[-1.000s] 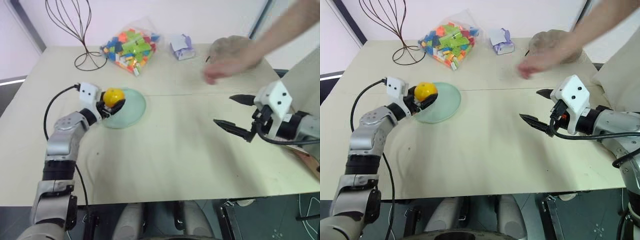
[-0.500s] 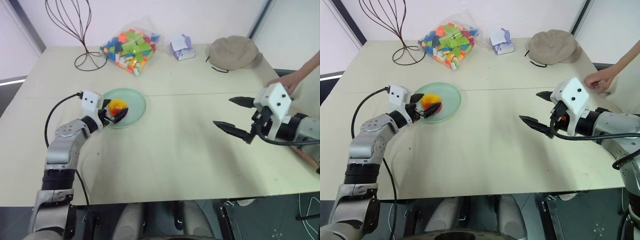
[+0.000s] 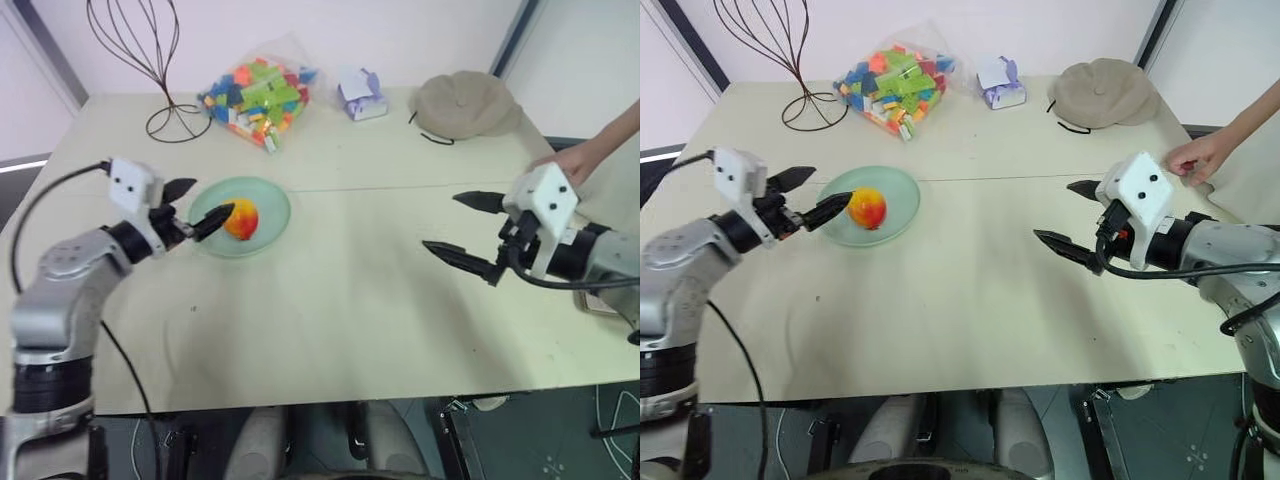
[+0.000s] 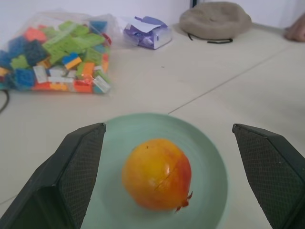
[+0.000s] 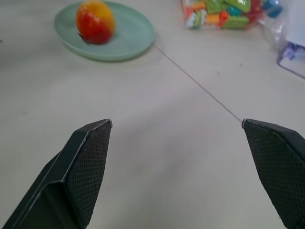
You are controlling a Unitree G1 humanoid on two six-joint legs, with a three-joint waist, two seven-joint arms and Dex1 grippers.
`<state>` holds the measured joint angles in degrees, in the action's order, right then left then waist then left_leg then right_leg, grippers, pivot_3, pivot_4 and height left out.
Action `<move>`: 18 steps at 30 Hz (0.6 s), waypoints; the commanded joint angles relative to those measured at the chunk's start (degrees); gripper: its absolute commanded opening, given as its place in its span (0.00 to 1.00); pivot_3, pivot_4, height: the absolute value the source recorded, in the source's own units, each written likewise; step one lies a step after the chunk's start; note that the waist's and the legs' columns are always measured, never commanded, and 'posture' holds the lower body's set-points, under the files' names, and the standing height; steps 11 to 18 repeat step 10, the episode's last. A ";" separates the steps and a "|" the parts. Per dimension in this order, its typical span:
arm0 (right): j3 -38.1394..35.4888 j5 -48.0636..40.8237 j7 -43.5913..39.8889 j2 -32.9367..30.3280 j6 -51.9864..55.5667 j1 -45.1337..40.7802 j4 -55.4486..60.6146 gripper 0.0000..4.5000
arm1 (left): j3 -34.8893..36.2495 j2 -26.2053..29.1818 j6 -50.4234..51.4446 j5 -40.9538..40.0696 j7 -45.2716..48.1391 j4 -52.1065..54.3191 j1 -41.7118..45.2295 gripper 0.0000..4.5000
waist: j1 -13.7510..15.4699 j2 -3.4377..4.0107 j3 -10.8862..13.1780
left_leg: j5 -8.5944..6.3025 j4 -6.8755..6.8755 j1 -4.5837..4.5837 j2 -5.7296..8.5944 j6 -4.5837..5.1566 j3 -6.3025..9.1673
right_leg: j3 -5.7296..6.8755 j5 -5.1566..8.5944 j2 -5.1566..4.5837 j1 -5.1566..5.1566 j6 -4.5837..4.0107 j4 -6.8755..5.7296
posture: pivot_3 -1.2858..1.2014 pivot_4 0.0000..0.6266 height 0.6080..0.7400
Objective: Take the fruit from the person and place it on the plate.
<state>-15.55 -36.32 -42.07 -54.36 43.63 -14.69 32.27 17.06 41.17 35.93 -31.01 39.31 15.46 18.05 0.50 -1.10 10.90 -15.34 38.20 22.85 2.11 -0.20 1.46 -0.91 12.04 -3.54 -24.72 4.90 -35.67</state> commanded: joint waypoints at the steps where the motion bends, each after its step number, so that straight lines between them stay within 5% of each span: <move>1: 1.72 0.02 -0.71 0.98 -1.71 -2.39 -0.17 1.00 | 4.26 6.18 3.39 -3.07 4.17 3.06 -1.88 0.99 | -0.01 0.02 0.01 | 0.00 0.00 0.00 -0.01 0.00 0.01 | 0.00 0.01 0.01 0.01 -0.01 0.03 | 0.52 0.24 1.00; 9: 4.97 1.27 -2.06 1.99 -3.49 -5.67 -2.99 1.00 | 10.47 15.46 6.37 -5.28 10.96 4.33 -9.58 0.99 | 0.06 0.03 0.02 | -0.01 -0.02 0.03 -0.02 0.03 0.00 | 0.02 0.03 0.00 0.07 -0.05 0.28 | 0.52 0.24 1.00; 18: 5.22 1.42 -2.24 2.02 -3.67 -5.99 -3.27 1.00 | 11.33 15.92 6.28 -5.43 11.65 4.15 -10.49 0.99 | 0.06 0.03 0.02 | -0.02 -0.03 0.03 -0.02 0.03 0.00 | 0.02 0.03 -0.01 0.08 -0.06 0.31 | 0.52 0.24 1.00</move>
